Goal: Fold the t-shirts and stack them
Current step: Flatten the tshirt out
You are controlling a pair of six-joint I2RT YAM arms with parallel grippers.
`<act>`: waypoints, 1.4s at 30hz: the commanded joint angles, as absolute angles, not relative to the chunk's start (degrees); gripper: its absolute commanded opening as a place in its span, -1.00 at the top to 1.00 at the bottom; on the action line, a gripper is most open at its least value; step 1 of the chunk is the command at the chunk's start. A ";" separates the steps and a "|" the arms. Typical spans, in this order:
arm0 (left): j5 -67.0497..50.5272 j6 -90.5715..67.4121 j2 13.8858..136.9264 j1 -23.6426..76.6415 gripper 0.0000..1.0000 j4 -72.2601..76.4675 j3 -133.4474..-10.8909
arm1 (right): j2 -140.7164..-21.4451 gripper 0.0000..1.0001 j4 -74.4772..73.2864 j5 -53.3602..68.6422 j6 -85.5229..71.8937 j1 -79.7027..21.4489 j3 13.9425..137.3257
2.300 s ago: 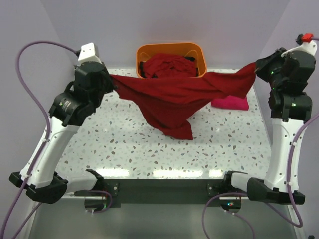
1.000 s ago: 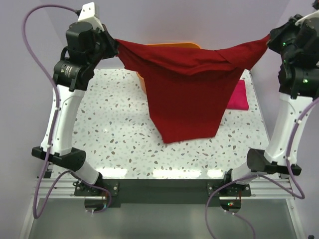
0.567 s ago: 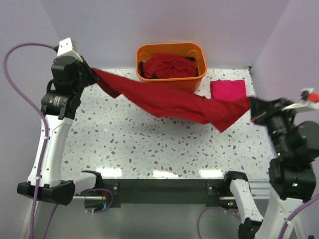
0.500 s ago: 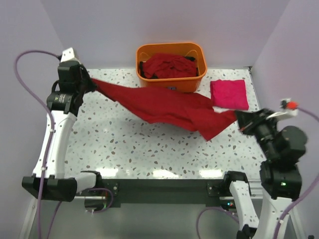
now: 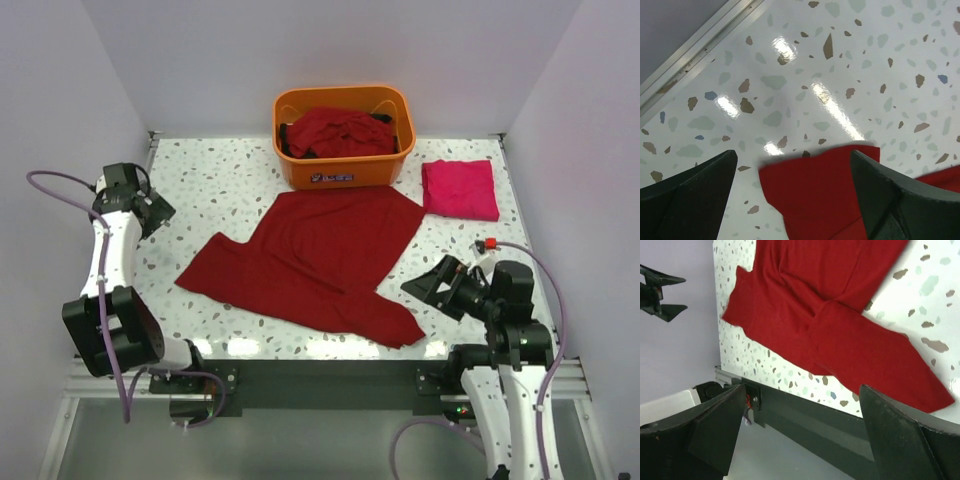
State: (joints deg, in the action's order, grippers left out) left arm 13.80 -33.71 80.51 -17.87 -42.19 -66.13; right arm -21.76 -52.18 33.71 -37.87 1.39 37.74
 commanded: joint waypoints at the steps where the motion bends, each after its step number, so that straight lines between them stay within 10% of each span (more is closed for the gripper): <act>1: 10.04 -34.72 77.17 -17.67 -1.00 -38.77 -67.86 | -26.36 -0.97 -47.29 34.90 -35.34 1.05 40.78; 15: 4.40 -42.44 71.46 17.99 -1.00 -31.38 -50.38 | -77.72 -0.97 -29.46 0.72 -28.66 -24.08 61.41; 23: 5.70 -45.18 74.43 19.86 -1.00 -27.95 -40.96 | -103.87 -0.97 -27.49 -3.51 -24.17 -24.08 76.62; 35: 7.99 -39.73 87.18 10.02 -1.00 -26.10 -45.96 | -104.78 -0.97 -22.93 -1.14 -26.27 -25.22 60.86; 42: 10.63 -36.92 90.26 9.67 -1.00 -29.70 -57.01 | -89.05 -0.97 -27.86 -1.58 -41.02 -47.91 39.22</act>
